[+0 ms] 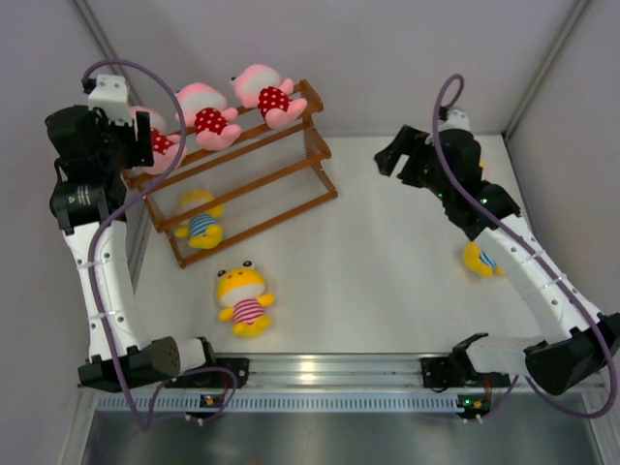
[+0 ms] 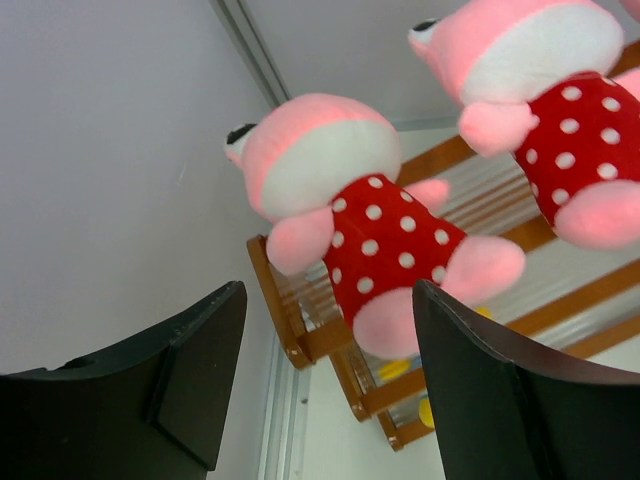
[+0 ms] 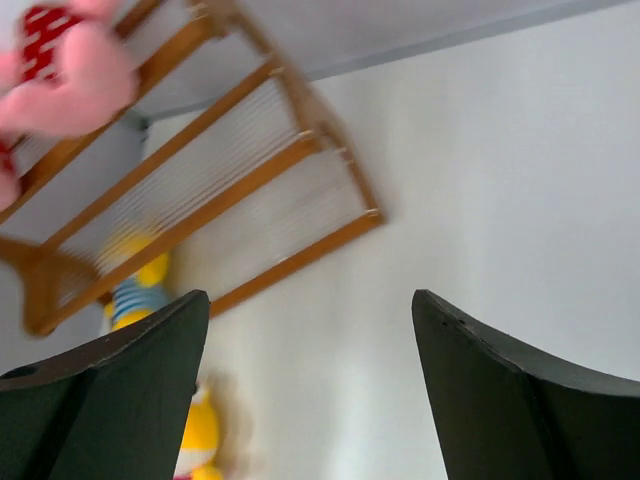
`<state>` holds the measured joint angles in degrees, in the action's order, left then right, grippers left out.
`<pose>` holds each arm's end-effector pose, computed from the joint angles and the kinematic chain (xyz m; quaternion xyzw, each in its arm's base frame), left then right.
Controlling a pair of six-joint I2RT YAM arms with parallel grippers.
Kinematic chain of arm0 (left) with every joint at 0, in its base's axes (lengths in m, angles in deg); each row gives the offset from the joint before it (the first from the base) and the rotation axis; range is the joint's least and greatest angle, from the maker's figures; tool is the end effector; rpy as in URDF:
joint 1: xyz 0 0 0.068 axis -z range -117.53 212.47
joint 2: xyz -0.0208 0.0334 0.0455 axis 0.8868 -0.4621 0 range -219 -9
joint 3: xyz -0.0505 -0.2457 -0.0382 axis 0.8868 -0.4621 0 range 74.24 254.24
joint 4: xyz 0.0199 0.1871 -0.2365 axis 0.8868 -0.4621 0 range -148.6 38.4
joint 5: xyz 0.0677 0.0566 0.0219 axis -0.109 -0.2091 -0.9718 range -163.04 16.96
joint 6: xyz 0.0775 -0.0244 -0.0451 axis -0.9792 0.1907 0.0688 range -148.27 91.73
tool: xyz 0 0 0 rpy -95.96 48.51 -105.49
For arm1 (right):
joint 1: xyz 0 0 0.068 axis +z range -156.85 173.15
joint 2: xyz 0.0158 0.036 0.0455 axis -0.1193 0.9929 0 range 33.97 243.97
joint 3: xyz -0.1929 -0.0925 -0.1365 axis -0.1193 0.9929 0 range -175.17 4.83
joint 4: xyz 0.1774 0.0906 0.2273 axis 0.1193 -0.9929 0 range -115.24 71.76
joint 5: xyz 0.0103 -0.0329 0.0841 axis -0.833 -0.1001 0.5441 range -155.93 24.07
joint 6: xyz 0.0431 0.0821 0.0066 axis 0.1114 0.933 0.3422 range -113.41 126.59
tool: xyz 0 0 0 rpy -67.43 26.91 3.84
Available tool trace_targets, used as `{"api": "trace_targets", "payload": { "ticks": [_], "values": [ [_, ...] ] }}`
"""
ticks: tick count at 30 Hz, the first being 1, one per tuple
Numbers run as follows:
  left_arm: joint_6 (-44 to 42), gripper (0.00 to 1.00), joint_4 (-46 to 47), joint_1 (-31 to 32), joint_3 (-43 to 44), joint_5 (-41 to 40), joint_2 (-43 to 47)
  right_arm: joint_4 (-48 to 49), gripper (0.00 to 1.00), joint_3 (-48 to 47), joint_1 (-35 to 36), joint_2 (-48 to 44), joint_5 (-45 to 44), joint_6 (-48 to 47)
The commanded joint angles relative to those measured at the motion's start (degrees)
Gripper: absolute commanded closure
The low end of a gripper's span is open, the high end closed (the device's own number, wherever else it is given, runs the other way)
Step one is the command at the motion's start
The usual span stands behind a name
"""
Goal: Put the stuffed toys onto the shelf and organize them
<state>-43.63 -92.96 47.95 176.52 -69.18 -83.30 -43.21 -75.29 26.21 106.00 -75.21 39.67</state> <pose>0.3242 0.0782 0.5003 0.0266 0.7840 0.1342 0.6054 0.3185 0.1911 0.4003 0.0483 0.8006 0.2695 0.5329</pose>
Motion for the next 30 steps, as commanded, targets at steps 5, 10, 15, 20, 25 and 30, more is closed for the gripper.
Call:
{"api": "trace_targets", "payload": {
  "ticks": [5, 10, 15, 20, 25, 30],
  "values": [
    [-2.6, 0.26, -9.0, -0.1, -4.0, 8.5, 11.0, 1.3, 0.18, 6.5, -29.0, 1.1, 12.5, 1.4],
    [-4.2, 0.23, -20.8, -0.1, -4.6, 10.6, 13.7, 7.2, 0.18, 6.8, -44.5, 12.9, 15.6, 5.0],
    [-6.0, 0.2, -30.3, 0.0, -11.8, 14.0, 19.7, 9.9, 0.19, 3.3, -50.0, 25.6, 16.7, 5.4],
    [-6.4, 0.15, -33.1, 0.0, -22.6, 12.8, 26.3, 14.8, 0.2, 0.9, -50.1, 33.0, 18.2, 6.6],
    [-7.0, 0.12, -33.0, 0.0, -25.7, 11.5, 26.8, 18.5, 0.22, -0.5, -50.0, 38.5, 17.1, 9.8],
    [-7.1, 0.12, -33.1, 0.0, -25.7, 12.0, 26.1, 22.9, 0.24, -2.0, -49.7, 43.0, 17.5, 12.7]
  ]
}}
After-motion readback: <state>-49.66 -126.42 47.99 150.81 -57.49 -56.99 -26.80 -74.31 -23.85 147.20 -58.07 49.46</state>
